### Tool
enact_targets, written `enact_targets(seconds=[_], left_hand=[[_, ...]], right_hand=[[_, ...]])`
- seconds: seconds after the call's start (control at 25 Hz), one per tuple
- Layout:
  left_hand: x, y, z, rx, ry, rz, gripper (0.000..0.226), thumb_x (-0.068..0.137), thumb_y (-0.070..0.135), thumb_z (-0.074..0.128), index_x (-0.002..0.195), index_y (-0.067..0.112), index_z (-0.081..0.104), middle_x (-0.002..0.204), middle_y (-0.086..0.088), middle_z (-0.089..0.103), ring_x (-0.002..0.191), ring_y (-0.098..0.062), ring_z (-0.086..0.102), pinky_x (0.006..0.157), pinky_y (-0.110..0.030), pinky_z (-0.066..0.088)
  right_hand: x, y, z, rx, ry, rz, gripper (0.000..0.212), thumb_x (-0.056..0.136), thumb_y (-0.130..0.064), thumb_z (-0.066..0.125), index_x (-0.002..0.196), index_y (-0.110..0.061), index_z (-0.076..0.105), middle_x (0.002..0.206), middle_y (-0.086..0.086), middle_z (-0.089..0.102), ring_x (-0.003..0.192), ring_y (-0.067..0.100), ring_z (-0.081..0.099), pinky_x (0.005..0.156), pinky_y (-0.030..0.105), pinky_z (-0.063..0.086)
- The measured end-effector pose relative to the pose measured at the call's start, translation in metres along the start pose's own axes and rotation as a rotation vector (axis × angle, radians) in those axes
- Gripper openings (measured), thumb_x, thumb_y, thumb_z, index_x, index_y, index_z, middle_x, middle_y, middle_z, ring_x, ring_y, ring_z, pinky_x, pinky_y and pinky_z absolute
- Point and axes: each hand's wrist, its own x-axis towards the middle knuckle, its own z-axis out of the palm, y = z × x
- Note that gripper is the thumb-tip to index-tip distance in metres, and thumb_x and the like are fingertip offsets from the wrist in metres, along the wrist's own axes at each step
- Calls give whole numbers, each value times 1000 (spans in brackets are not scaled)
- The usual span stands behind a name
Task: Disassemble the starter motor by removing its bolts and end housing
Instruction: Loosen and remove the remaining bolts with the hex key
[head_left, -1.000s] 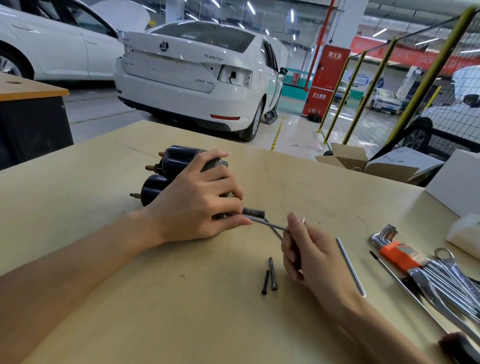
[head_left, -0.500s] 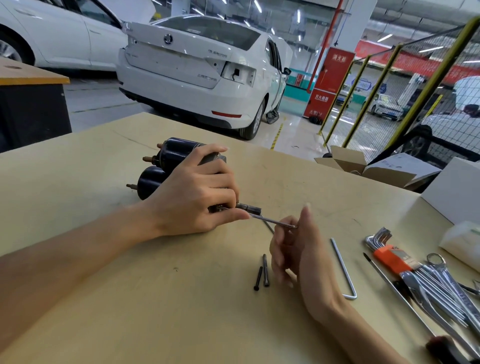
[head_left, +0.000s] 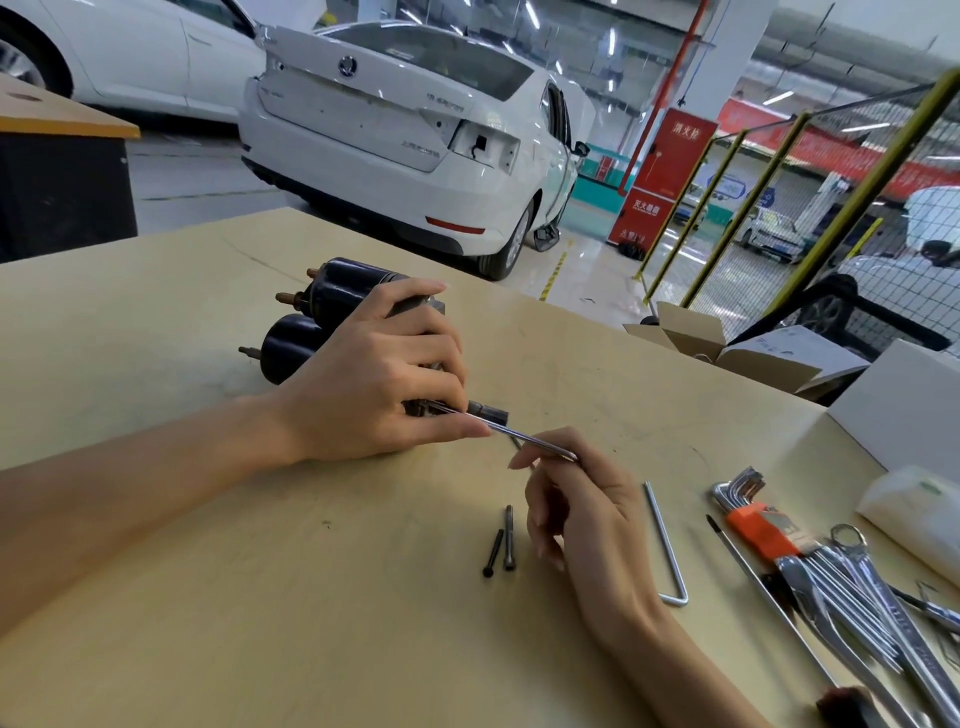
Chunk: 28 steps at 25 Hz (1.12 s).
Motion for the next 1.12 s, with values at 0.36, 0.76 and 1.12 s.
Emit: enact_targets(seconds=[0.36, 0.76, 1.12], left_hand=[[1, 1, 0, 42, -1, -21, 38, 90, 46, 71, 64, 18, 68, 76, 9, 66, 88, -17, 65, 114, -47, 31], [0, 1, 3, 54, 29, -13, 39, 90, 45, 71, 62, 17, 67, 74, 8, 66, 84, -17, 65, 113, -46, 31], [2, 1, 1, 39, 11, -8, 37, 91, 45, 69, 65, 18, 71, 75, 8, 67, 84, -18, 66, 113, -47, 32]], right_hand=[[0, -3, 4, 2, 128, 124, 22, 99, -7, 45, 101, -22, 61, 53, 2, 44, 43, 15, 37, 39, 18, 31], [4, -1, 1, -2, 196, 224, 10, 100, -17, 51, 95, -13, 59, 54, 0, 48, 42, 12, 39, 38, 19, 31], [6, -4, -4, 198, 107, 269, 53, 103, -38, 37, 62, -13, 59, 50, 3, 42, 37, 16, 37, 35, 22, 23]])
